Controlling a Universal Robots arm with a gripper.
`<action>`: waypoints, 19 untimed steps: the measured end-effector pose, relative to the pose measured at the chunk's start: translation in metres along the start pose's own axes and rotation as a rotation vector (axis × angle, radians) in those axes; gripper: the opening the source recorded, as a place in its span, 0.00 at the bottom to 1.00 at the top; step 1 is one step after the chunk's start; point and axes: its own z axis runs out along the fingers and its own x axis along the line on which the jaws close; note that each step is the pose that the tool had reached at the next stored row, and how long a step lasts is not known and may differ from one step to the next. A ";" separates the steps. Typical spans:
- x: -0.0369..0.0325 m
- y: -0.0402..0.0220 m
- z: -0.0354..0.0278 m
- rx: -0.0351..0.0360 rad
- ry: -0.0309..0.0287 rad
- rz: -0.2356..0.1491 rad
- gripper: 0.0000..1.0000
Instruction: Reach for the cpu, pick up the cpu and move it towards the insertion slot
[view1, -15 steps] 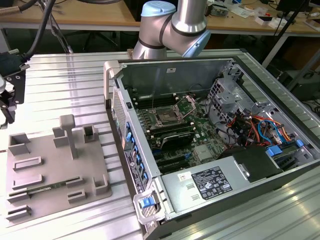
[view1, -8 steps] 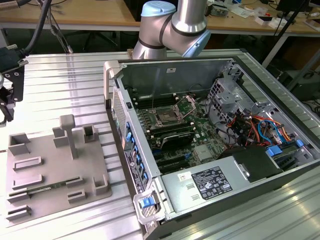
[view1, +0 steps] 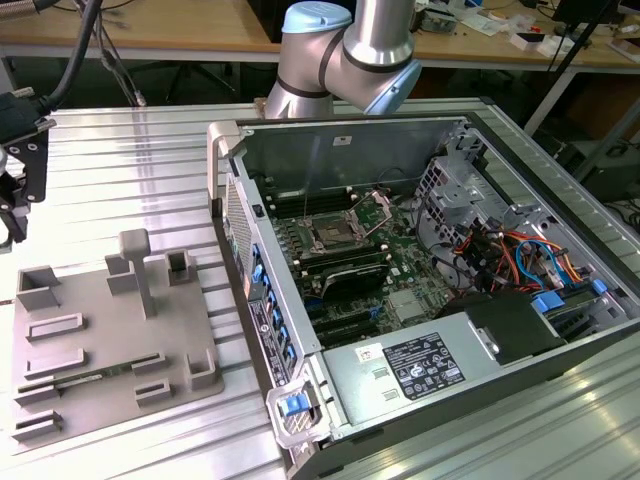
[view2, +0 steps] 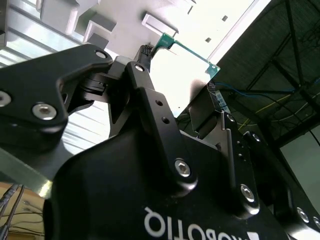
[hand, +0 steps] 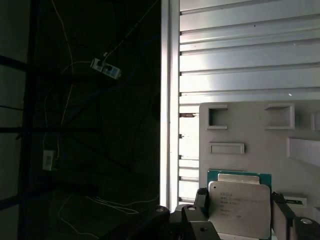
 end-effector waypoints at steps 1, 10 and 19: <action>-0.0002 0.0000 -0.0001 0.0001 0.0001 0.000 0.55; -0.0055 -0.0001 0.0000 0.0000 0.0000 0.000 0.55; -0.0088 -0.0002 0.0000 0.0026 0.0001 0.000 0.55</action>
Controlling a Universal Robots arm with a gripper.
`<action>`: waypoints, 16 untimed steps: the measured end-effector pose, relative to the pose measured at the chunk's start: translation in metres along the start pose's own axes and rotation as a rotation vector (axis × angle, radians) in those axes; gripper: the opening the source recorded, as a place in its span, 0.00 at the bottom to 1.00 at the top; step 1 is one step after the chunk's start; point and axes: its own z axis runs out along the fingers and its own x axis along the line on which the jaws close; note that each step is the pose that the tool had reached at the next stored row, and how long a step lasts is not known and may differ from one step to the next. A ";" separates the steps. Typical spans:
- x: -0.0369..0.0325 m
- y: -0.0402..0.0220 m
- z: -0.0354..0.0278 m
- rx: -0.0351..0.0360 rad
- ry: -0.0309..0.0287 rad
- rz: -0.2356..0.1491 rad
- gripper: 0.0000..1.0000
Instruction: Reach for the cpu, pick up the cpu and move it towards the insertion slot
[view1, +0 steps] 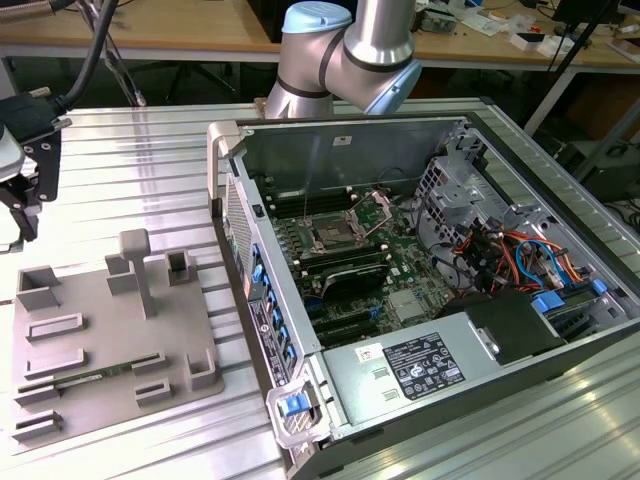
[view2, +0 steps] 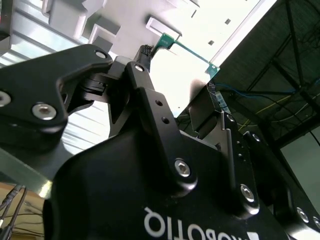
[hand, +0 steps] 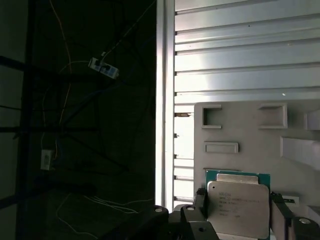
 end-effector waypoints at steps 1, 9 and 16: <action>-0.0009 0.0000 0.0000 0.0001 0.0000 0.000 0.55; -0.0155 -0.0002 0.0005 0.0031 0.0001 0.000 0.55; -0.0251 -0.0004 0.0008 0.0042 0.0000 0.000 0.55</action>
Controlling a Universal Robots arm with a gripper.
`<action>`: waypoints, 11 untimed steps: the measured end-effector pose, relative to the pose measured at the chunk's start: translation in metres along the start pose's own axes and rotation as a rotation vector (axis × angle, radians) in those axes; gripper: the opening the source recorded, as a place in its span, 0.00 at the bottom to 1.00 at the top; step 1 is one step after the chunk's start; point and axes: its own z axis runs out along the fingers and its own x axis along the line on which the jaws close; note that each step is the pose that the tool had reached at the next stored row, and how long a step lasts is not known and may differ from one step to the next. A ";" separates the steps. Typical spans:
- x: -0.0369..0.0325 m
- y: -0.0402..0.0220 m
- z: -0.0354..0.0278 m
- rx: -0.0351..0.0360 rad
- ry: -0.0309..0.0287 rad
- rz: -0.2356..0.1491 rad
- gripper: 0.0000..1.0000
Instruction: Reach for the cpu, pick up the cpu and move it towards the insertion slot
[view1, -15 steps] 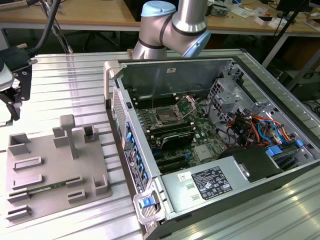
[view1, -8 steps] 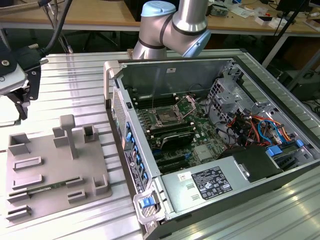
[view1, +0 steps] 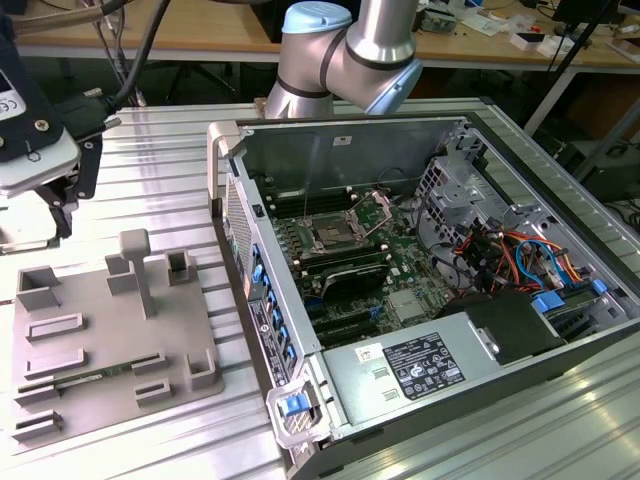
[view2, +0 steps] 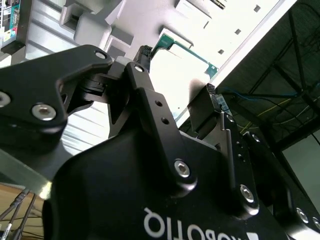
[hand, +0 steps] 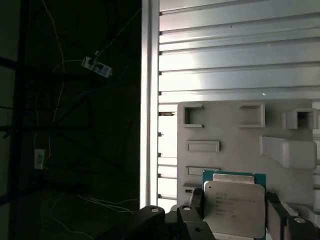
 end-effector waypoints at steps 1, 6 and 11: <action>-0.0013 0.0000 0.0000 0.0001 0.0001 0.000 0.55; -0.0064 -0.0001 0.0000 0.0002 0.0001 0.000 0.55; -0.0149 -0.0002 0.0001 0.0035 0.0001 0.000 0.55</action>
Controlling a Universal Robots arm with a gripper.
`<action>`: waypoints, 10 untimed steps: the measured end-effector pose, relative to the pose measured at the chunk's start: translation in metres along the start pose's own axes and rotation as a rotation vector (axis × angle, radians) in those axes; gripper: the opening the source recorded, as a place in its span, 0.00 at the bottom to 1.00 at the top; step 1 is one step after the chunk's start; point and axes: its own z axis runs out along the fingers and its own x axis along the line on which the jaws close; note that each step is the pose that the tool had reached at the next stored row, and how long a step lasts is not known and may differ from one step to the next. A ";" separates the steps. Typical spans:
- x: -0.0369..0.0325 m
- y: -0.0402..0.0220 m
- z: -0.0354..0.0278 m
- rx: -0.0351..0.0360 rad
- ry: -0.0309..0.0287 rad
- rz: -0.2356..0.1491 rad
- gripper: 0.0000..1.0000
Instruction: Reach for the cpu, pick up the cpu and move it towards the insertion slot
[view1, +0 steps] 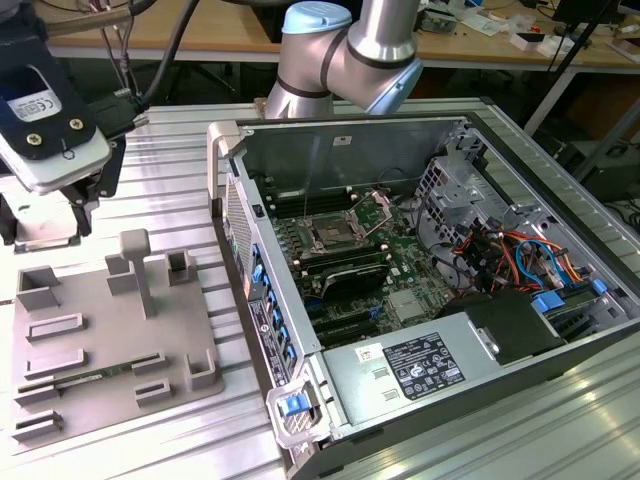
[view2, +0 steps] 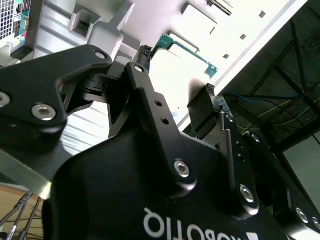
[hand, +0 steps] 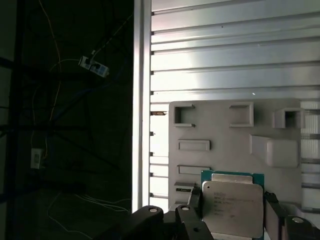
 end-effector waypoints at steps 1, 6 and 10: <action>-0.0011 0.0000 0.0000 0.0004 0.0000 0.000 0.55; -0.0076 -0.0001 0.0000 0.0011 0.0001 0.000 0.55; -0.0114 -0.0002 0.0002 0.0013 0.0001 0.000 0.55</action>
